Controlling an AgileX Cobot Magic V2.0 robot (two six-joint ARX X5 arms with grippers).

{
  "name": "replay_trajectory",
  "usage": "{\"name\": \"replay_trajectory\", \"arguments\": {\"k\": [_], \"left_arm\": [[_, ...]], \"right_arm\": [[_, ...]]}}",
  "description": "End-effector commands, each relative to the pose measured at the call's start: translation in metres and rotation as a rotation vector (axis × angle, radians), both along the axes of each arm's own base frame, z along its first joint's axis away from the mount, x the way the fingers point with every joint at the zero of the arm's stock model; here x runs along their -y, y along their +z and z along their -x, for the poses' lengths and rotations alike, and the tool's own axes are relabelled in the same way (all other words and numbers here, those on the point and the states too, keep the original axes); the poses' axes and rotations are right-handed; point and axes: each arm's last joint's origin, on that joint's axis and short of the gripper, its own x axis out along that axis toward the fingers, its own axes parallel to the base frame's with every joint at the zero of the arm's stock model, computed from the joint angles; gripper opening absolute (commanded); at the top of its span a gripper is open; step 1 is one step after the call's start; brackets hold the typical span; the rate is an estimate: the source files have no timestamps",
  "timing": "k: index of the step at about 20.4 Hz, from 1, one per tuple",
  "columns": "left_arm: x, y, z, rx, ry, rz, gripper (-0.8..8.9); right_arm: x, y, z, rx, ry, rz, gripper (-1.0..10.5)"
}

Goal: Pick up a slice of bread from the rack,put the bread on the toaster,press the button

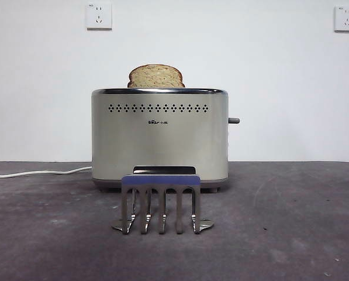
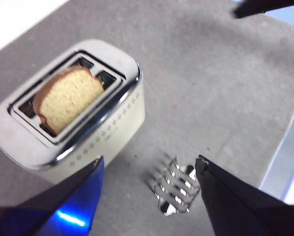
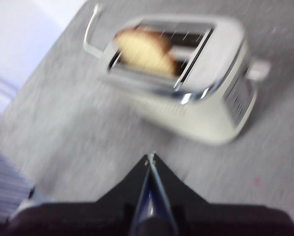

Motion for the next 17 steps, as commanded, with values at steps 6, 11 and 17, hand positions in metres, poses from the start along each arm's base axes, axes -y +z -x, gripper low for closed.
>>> {"name": "replay_trajectory", "arguments": {"k": [6, 11, 17], "left_arm": [[-0.001, -0.007, 0.003, -0.07, -0.001, -0.032, 3.14], [-0.001, -0.008, 0.003, -0.074, -0.001, -0.034, 2.89], [-0.001, -0.008, 0.003, -0.076, -0.001, -0.036, -0.06]], "right_arm": [[0.002, 0.004, 0.055, -0.056, 0.116, 0.086, -0.1], [0.003, 0.007, 0.066, -0.042, 0.122, 0.088, -0.1], [0.003, 0.007, 0.066, -0.045, 0.119, 0.087, 0.0]]}}
